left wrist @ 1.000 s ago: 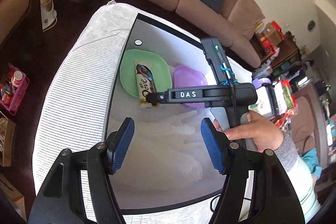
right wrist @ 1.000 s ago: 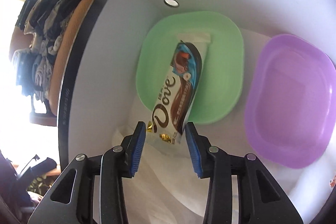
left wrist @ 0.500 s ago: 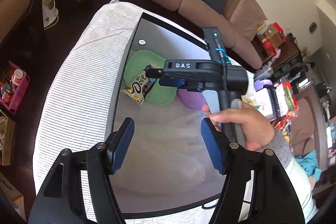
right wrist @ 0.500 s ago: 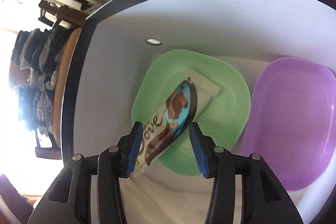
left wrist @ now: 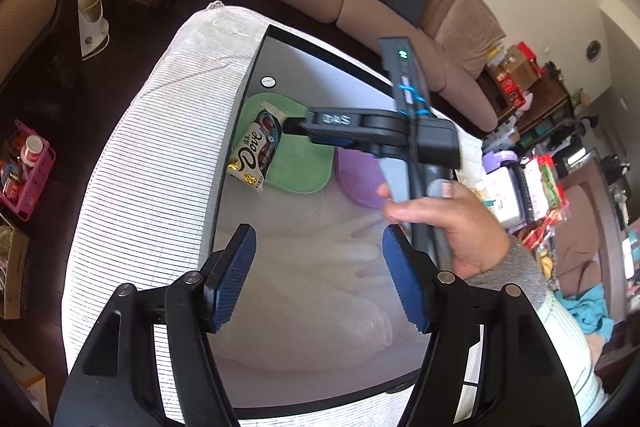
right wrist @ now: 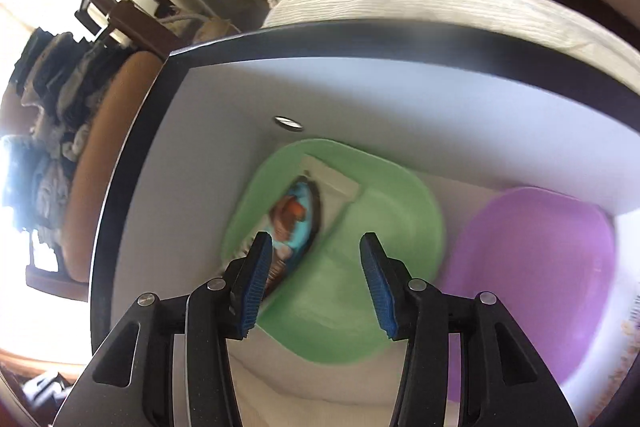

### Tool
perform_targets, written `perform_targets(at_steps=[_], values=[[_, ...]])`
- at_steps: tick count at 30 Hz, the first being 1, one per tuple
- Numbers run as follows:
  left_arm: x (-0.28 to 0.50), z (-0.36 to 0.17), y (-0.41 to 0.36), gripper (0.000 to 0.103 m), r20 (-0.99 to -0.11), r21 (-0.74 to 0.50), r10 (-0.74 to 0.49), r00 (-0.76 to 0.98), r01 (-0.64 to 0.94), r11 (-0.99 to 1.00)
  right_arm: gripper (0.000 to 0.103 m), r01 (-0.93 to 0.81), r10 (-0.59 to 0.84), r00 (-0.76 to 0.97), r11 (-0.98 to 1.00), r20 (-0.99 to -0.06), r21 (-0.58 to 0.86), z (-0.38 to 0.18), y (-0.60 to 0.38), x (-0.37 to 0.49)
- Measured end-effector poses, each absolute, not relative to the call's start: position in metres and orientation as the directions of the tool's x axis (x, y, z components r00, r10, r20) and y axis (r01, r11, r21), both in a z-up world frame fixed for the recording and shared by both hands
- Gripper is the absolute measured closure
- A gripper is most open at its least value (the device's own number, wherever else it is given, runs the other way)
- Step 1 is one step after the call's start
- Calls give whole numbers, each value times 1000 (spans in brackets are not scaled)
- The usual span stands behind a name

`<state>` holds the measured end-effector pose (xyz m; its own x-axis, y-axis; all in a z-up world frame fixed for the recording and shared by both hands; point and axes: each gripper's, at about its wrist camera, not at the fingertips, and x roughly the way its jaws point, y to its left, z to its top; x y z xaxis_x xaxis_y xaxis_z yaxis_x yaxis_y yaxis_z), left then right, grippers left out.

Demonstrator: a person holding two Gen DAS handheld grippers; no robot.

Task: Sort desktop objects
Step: 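Push the Dove bar flat onto the mint-green plate with the right gripper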

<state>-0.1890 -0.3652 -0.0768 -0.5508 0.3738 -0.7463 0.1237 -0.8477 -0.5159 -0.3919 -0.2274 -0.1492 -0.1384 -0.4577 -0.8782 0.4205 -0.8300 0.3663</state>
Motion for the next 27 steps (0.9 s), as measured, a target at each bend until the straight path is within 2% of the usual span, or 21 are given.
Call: perform_targets(at_steps=[8, 13, 20, 24, 27], values=[[-190, -76, -368, 40, -751, -510, 364, -551, 133, -850, 54, 328, -476, -99, -844, -874, 423, -166, -209, -420], [-193, -78, -365, 40, -755, -504, 364, -546, 128, -854, 56, 407, -454, -164, -840, -876, 359, -165, -232, -427], [-193, -82, -364, 40, -753, -507, 369, -545, 123, -853, 55, 462, -441, -146, -822, -886, 333, -169, -254, -431], [-192, -85, -367, 40, -745, -522, 375, -551, 133, -842, 55, 452, -508, -171, -802, -844, 392, -150, -237, -423], [-191, -85, -368, 40, -747, -519, 373, -551, 133, -844, 49, 388, -529, -69, -795, -846, 466, -157, -230, -415]])
